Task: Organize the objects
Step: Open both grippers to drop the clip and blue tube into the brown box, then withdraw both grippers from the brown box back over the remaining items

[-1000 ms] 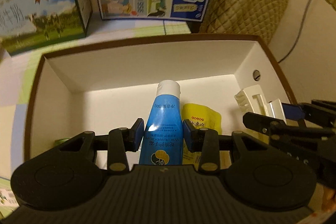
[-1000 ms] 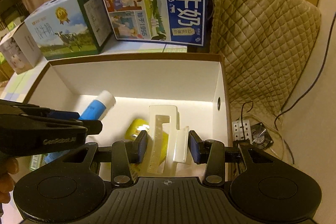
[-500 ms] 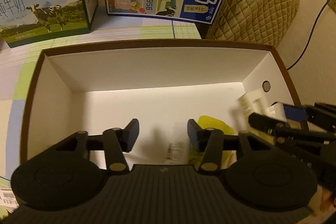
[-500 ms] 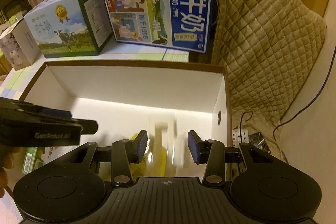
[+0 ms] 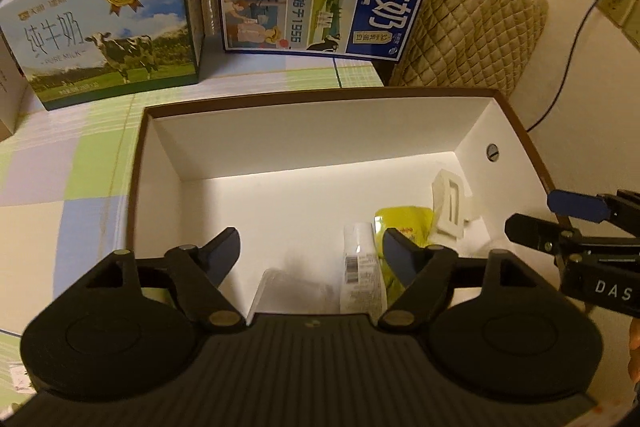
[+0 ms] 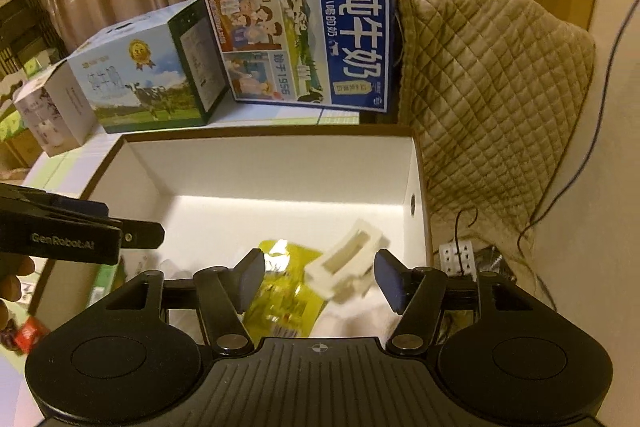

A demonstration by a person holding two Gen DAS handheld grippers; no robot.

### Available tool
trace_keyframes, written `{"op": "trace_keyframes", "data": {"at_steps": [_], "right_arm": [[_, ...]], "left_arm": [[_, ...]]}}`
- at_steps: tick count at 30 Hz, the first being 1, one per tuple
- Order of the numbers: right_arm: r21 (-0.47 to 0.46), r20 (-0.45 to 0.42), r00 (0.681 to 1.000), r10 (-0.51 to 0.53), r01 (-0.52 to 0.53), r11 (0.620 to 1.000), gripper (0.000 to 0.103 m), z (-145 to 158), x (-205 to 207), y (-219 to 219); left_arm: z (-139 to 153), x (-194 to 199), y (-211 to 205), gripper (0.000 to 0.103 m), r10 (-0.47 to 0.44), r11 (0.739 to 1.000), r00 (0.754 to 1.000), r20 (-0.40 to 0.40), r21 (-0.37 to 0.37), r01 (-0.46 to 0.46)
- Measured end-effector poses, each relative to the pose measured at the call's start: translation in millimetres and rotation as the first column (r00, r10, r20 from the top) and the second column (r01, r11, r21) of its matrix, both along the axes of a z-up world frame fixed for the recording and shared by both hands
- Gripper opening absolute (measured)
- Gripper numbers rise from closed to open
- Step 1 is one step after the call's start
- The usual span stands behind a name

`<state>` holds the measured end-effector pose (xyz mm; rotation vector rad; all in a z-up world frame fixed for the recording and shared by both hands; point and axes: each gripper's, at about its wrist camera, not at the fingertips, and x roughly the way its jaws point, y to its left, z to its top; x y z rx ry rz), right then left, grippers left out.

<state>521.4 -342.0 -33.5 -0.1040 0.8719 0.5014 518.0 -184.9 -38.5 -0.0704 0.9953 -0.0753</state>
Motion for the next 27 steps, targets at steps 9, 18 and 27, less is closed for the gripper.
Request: {"op": "trace_keyframes", "data": {"at_steps": [9, 18, 27], "right_arm": [[0.071, -0.013, 0.999, -0.038, 0.039, 0.997, 0.059, 18, -42, -11], [0.109, -0.028, 0.999, -0.046, 0.049, 0.993, 0.059, 28, -89, -5], [0.117, -0.047, 0.998, -0.039, 0.045, 0.992, 0.059, 31, -132, 11]], "left_arm": [[23, -43, 14, 0.086, -0.01, 1.0, 0.999, 0.043, -0.004, 0.01], [40, -95, 32, 0.088, -0.01, 1.0, 0.997, 0.071, -0.013, 0.011], [44, -144, 64, 0.089, 0.026, 0.999, 0.997, 0.078, -0.037, -0.023]]}}
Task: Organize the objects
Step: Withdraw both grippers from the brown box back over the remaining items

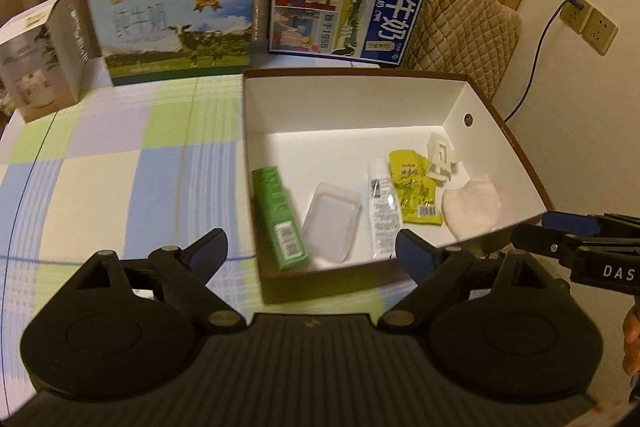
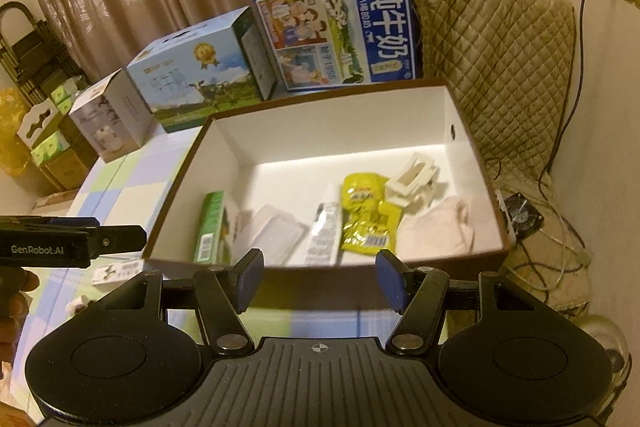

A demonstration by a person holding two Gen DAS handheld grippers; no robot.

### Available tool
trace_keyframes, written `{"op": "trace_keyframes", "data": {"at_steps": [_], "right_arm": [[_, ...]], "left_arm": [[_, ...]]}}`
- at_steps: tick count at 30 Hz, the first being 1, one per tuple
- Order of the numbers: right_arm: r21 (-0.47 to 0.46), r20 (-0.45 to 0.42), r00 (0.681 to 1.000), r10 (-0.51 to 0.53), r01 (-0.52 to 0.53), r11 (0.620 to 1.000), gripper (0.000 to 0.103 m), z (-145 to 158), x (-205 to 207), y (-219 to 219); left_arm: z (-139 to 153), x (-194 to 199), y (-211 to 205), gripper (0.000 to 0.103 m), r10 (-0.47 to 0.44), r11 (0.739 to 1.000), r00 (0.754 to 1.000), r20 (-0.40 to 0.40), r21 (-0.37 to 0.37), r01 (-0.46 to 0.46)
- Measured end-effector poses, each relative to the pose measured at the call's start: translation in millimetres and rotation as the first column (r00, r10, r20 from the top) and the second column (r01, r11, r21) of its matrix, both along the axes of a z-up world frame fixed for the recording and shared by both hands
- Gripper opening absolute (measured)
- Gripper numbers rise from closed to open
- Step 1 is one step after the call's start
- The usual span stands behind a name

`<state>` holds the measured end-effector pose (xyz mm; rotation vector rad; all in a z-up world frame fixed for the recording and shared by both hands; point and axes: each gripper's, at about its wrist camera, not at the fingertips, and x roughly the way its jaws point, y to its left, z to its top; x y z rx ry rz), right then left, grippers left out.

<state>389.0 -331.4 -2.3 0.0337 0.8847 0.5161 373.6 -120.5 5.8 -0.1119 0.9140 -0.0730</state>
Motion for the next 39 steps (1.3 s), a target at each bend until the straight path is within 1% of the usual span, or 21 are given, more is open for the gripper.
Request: {"op": "trace_keyframes", "data": {"at_steps": [10, 17, 31, 39], "right_arm": [[-0.006, -0.022, 1.0, 0.021, -0.021, 1.0, 0.059, -1, -43, 31], [-0.01, -0.05, 0.997, 0.054, -0.055, 0.998, 0.059, -8, -67, 56], [-0.033, -0.135, 0.979, 0.154, -0.159, 0.987, 0.059, -39, -105, 109], [-0.042, -0.165, 0.967, 0.195, -0.205, 0.978, 0.059, -55, -115, 137]], "left_arm": [[-5, -52, 36, 0.089, 0.012, 1.0, 1.0, -0.021, -0.013, -0.013], [-12, -83, 69, 0.089, 0.045, 0.999, 0.998, -0.04, -0.017, -0.046], [-30, -138, 131, 0.089, 0.127, 0.992, 0.988, -0.083, -0.003, -0.128], [-45, -160, 161, 0.089, 0.174, 0.985, 0.978, -0.112, 0.032, -0.171]]}}
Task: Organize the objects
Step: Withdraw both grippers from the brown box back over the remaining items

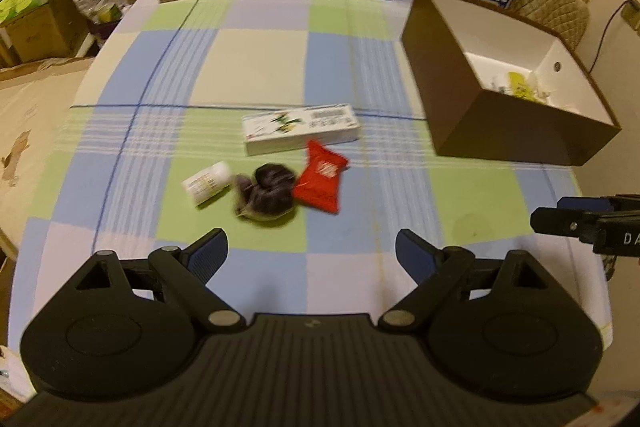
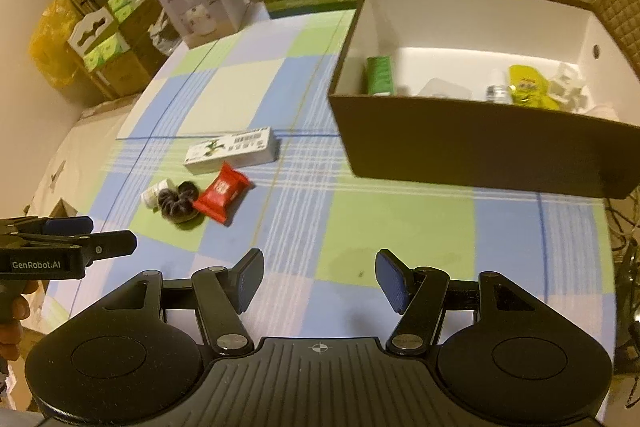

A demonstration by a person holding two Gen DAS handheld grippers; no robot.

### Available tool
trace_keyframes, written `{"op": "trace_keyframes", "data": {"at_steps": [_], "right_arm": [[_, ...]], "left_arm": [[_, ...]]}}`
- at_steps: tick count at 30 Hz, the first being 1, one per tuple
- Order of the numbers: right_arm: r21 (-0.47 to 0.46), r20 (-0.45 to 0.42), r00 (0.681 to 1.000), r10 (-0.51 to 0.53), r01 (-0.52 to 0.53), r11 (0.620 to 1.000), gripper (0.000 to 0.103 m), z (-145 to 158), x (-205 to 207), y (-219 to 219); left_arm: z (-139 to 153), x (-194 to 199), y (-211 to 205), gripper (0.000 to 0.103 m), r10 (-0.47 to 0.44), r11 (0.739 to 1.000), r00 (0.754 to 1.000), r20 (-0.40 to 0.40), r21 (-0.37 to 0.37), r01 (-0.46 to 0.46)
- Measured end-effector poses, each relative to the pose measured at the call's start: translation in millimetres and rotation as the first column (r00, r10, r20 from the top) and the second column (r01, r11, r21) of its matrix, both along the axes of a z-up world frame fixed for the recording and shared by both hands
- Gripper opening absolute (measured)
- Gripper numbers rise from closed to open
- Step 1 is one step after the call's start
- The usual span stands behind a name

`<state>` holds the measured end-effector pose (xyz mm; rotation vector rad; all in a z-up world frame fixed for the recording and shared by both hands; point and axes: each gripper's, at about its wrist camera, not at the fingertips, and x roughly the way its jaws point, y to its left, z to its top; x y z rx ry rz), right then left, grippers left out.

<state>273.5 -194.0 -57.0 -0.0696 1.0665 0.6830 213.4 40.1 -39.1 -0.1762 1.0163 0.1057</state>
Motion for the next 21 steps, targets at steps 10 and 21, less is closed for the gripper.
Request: {"op": "trace_keyframes", "data": {"at_steps": [10, 21], "right_arm": [[-0.006, -0.034, 0.999, 0.022, -0.022, 1.0, 0.059, -17, -4, 26], [-0.025, -0.059, 0.998, -0.032, 0.031, 0.999, 0.059, -29, -2, 38]], "left_arm": [[-14, -7, 33, 0.089, 0.04, 0.999, 0.999, -0.009, 0.025, -0.039], [-28, -2, 66, 0.089, 0.059, 0.997, 0.997, -0.039, 0.051, -0.057]]}}
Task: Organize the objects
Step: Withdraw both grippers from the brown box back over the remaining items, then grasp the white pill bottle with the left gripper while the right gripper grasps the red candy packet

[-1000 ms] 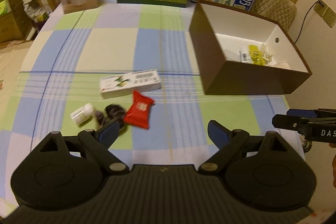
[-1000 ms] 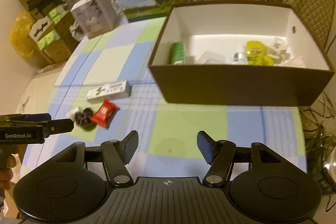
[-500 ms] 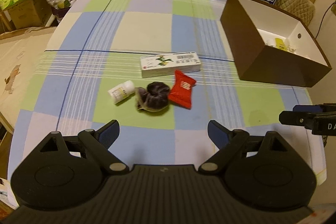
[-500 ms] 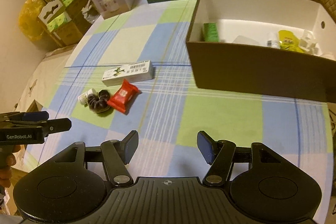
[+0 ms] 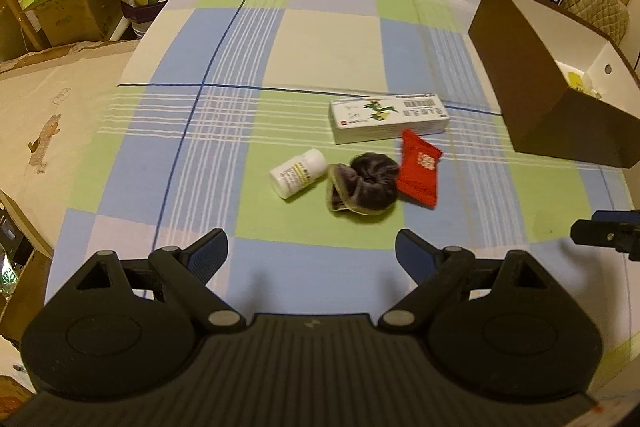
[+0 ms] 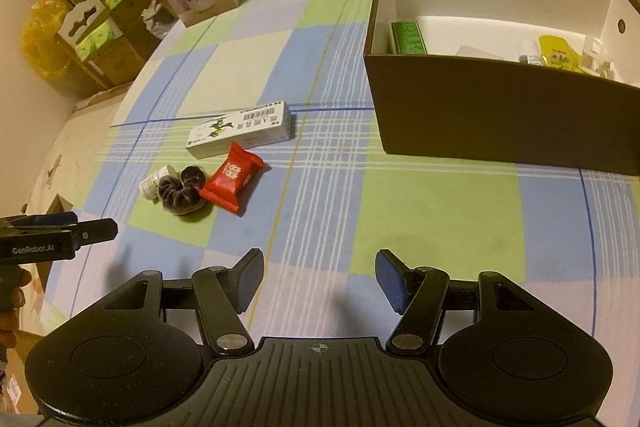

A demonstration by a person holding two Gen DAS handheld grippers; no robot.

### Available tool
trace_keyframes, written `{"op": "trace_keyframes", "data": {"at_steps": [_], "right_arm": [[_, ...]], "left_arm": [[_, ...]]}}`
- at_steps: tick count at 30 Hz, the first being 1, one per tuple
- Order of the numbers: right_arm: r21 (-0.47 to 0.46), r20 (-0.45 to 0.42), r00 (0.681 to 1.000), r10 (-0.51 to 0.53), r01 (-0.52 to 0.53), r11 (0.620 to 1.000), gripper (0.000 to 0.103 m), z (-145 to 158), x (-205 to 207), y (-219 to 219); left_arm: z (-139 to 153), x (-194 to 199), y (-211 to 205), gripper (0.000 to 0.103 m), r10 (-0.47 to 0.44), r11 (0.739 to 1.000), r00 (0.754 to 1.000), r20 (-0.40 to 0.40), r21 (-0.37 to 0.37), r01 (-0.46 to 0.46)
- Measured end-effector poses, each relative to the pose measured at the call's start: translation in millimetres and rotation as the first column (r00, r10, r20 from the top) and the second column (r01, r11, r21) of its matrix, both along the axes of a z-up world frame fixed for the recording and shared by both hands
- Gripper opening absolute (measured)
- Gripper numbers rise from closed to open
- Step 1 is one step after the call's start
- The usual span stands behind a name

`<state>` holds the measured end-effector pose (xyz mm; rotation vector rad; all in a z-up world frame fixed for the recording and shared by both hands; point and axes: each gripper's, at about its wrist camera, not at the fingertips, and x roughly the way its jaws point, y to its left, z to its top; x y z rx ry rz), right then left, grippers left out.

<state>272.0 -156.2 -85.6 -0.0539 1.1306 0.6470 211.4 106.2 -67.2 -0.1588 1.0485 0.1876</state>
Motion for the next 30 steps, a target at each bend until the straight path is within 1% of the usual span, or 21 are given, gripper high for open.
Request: {"op": "trace_keyframes", "data": {"at_steps": [4, 7, 10, 13, 16, 17, 19, 20, 22, 24, 25, 30], "right_arm": [[-0.002, -0.013, 1.0, -0.018, 0.018, 1.0, 0.059, -5, 1, 6], [-0.006, -0.02, 0.999, -0.037, 0.037, 0.999, 0.059, -9, 2, 9], [-0.015, -0.027, 0.998, -0.064, 0.064, 0.998, 0.059, -13, 5, 11], [-0.024, -0.035, 0.995, -0.094, 0.094, 0.995, 0.059, -17, 7, 11], [-0.029, -0.042, 0.992, -0.122, 0.121, 0.992, 0.059, -19, 8, 10], [-0.031, -0.044, 0.991, -0.13, 0.129, 0.991, 0.059, -20, 9, 9], [-0.038, -0.047, 0.988, -0.149, 0.147, 0.988, 0.059, -21, 10, 8], [-0.039, -0.048, 0.986, -0.158, 0.156, 0.987, 0.059, -22, 10, 7], [-0.043, -0.049, 0.983, -0.178, 0.176, 0.984, 0.059, -23, 11, 5], [-0.048, -0.051, 0.979, -0.196, 0.194, 0.98, 0.059, -23, 12, 3], [-0.049, -0.052, 0.978, -0.202, 0.2, 0.979, 0.059, -23, 13, 2], [-0.055, -0.055, 0.974, -0.22, 0.217, 0.975, 0.059, -24, 16, 3]], "left_arm": [[-7, 3, 11, 0.087, -0.017, 1.0, 1.0, -0.001, 0.011, 0.017], [-13, 6, 20, 0.081, -0.059, 0.998, 0.998, 0.016, 0.037, 0.059], [-17, 10, 26, 0.078, -0.114, 0.992, 0.993, 0.038, 0.063, 0.112], [-25, 20, 30, 0.07, -0.176, 0.982, 0.984, 0.041, 0.083, 0.172], [-33, 33, 35, 0.061, -0.223, 0.972, 0.974, 0.031, 0.083, 0.219], [-36, 38, 36, 0.059, -0.241, 0.968, 0.97, 0.026, 0.083, 0.238], [-42, 45, 37, 0.058, -0.273, 0.959, 0.962, 0.02, 0.086, 0.27], [-45, 50, 37, 0.053, -0.292, 0.953, 0.956, 0.01, 0.089, 0.29], [-49, 57, 36, 0.047, -0.324, 0.942, 0.946, 0.002, 0.088, 0.323], [-55, 64, 36, 0.046, -0.346, 0.934, 0.938, -0.01, 0.086, 0.346], [-57, 67, 36, 0.044, -0.357, 0.93, 0.934, -0.015, 0.085, 0.357], [-63, 76, 33, 0.042, -0.402, 0.912, 0.915, -0.019, 0.077, 0.402]]}}
